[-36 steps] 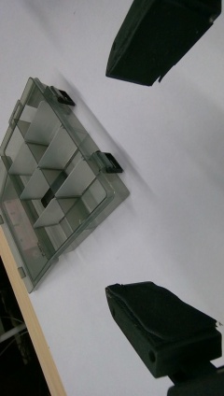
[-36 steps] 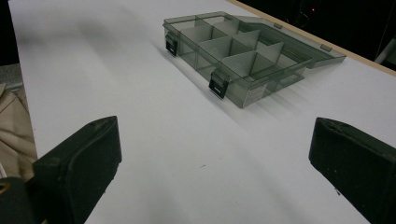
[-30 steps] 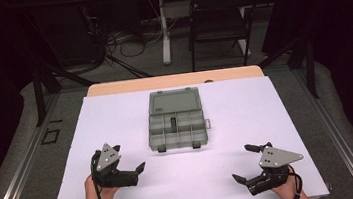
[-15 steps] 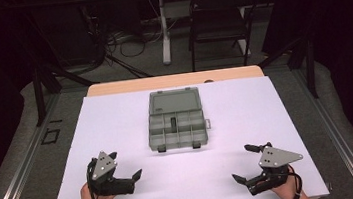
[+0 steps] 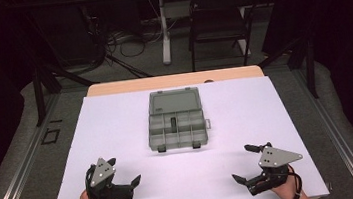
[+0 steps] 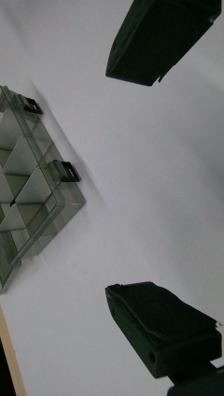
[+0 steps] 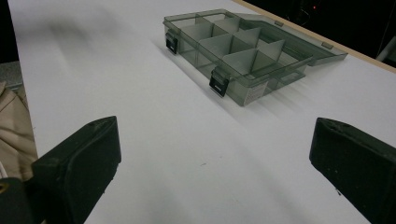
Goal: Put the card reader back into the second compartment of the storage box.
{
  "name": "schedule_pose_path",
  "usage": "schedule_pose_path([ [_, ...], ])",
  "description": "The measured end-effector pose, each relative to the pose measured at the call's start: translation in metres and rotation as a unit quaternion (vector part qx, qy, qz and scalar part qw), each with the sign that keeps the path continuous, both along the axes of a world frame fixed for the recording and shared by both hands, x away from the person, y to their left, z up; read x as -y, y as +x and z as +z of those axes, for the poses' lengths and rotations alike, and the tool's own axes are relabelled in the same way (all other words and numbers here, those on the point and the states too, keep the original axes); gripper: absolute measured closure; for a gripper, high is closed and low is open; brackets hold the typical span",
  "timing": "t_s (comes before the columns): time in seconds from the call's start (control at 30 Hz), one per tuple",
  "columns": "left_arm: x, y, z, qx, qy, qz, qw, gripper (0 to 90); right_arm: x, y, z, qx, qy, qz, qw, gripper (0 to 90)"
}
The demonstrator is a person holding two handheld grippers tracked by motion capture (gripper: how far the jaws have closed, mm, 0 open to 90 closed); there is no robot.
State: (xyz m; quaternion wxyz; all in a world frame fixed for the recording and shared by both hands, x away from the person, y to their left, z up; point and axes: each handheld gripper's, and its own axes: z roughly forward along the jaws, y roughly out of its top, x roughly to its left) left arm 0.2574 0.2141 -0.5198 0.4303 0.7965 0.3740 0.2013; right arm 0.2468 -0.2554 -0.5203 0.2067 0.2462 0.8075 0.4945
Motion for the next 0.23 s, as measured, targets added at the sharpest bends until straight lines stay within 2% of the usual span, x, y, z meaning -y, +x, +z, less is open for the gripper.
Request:
schedule_pose_path([
  [0.13,-0.0004,-0.0007,-0.005,-0.011,-0.001,-0.004,0.9999,0.0,0.0001,-0.0004,0.0004,0.001,0.0,0.002,1.0,1.3],
  [0.23,0.0001,-0.0004,-0.0039,-0.005,-0.002,-0.007,1.0,0.0,0.0001,-0.0002,0.0003,0.001,0.001,0.002,1.0,1.0],
])
